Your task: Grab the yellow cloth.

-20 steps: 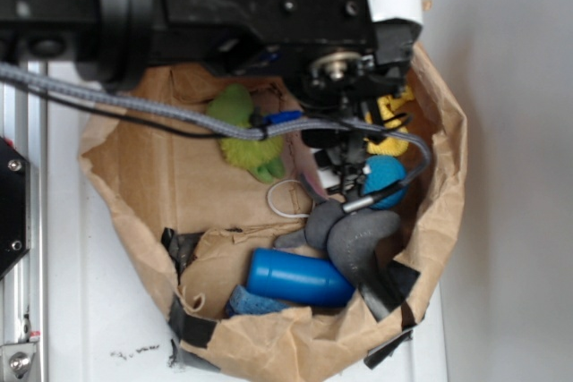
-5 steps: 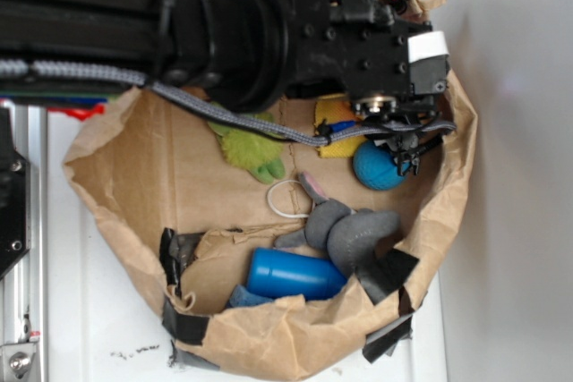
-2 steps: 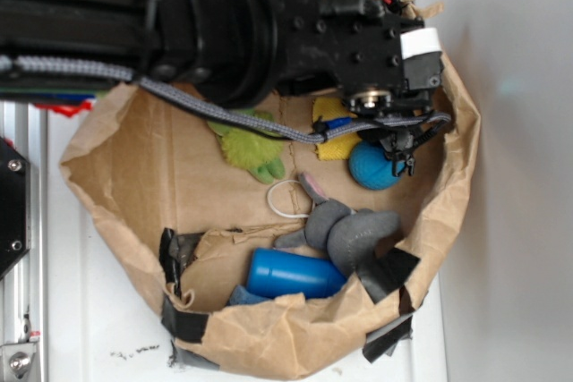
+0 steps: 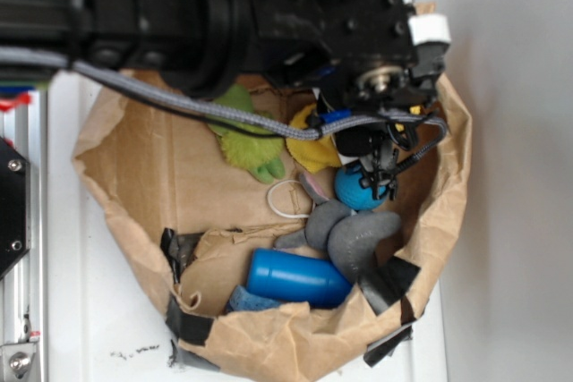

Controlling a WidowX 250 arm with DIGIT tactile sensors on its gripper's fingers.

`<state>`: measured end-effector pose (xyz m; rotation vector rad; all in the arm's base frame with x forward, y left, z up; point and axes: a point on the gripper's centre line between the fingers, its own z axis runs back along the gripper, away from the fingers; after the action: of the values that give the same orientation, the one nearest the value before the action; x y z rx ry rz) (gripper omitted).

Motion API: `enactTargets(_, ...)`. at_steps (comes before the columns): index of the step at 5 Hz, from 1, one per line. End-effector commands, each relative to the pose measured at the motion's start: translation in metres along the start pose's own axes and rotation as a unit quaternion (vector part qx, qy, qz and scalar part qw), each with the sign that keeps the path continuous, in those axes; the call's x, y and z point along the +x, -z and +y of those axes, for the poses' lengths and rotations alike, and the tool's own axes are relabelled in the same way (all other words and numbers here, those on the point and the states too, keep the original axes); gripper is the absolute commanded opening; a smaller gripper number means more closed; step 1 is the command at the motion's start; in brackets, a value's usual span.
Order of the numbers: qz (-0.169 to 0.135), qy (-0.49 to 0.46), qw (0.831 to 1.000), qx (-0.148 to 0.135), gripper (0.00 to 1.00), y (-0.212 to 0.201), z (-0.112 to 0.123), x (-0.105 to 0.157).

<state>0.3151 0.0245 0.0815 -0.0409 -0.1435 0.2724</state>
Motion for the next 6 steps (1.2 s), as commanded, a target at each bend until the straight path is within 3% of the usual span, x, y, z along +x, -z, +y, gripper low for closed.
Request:
enactTargets(1, 0.015, 0.046, 0.999, -0.013, 0.0, -0.091, -0.012, -0.014)
enactTargets(3, 0.08, 0.07, 0.994, 0.013, 0.0, -0.119, -0.025, -0.043)
enactTargets(5, 0.038, 0.082, 0.996, 0.007, 0.0, -0.123, -0.021, -0.05)
enactTargets(6, 0.04, 0.085, 0.996, -0.005, 0.0, -0.123, -0.018, -0.046)
